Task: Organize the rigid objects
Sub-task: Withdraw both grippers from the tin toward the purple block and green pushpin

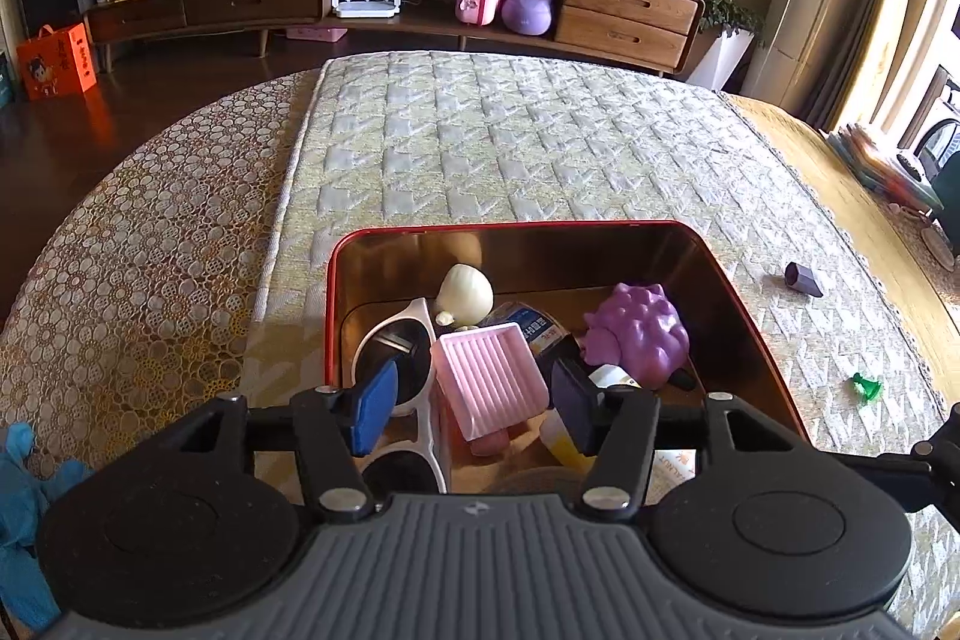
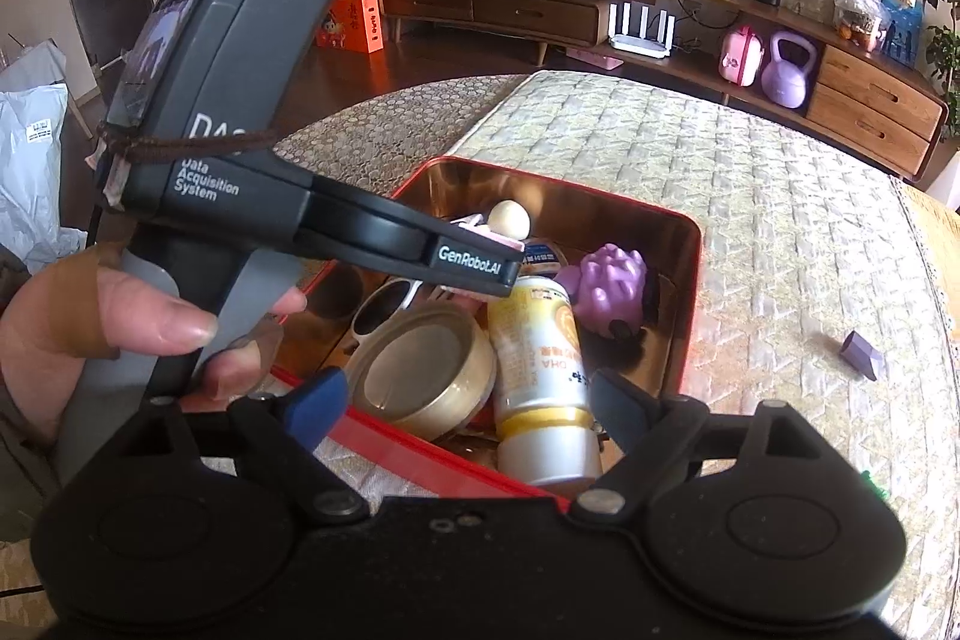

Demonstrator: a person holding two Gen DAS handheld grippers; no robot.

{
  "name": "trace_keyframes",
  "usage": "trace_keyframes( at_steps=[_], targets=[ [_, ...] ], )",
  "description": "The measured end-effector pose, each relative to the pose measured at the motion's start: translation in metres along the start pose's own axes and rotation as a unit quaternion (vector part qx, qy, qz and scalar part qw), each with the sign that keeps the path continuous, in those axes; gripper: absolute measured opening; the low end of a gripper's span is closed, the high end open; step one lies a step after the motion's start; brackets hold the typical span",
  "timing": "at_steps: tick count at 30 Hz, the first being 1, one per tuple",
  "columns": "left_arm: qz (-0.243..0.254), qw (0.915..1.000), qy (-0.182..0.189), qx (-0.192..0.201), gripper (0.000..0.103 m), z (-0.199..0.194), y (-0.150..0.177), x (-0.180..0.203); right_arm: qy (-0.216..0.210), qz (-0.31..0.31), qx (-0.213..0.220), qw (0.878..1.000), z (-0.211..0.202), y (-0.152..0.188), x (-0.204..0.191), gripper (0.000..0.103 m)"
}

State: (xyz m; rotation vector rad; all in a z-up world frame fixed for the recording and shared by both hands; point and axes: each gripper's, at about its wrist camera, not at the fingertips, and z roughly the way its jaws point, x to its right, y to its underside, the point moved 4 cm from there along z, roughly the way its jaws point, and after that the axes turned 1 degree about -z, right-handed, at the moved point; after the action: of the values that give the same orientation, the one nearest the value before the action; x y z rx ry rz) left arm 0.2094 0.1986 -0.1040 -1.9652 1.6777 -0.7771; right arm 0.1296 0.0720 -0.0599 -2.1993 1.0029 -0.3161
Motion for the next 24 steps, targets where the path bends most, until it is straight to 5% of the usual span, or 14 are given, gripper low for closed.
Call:
trace_keyframes(
  at_steps=[24],
  targets=[
    [0.027, 0.9981, 0.024, 0.05, 0.073, -0.078, 0.028, 0.061, 0.026, 0.064, 0.076, 0.995, -0.088, 0.047, 0.039, 0.102]
  ],
)
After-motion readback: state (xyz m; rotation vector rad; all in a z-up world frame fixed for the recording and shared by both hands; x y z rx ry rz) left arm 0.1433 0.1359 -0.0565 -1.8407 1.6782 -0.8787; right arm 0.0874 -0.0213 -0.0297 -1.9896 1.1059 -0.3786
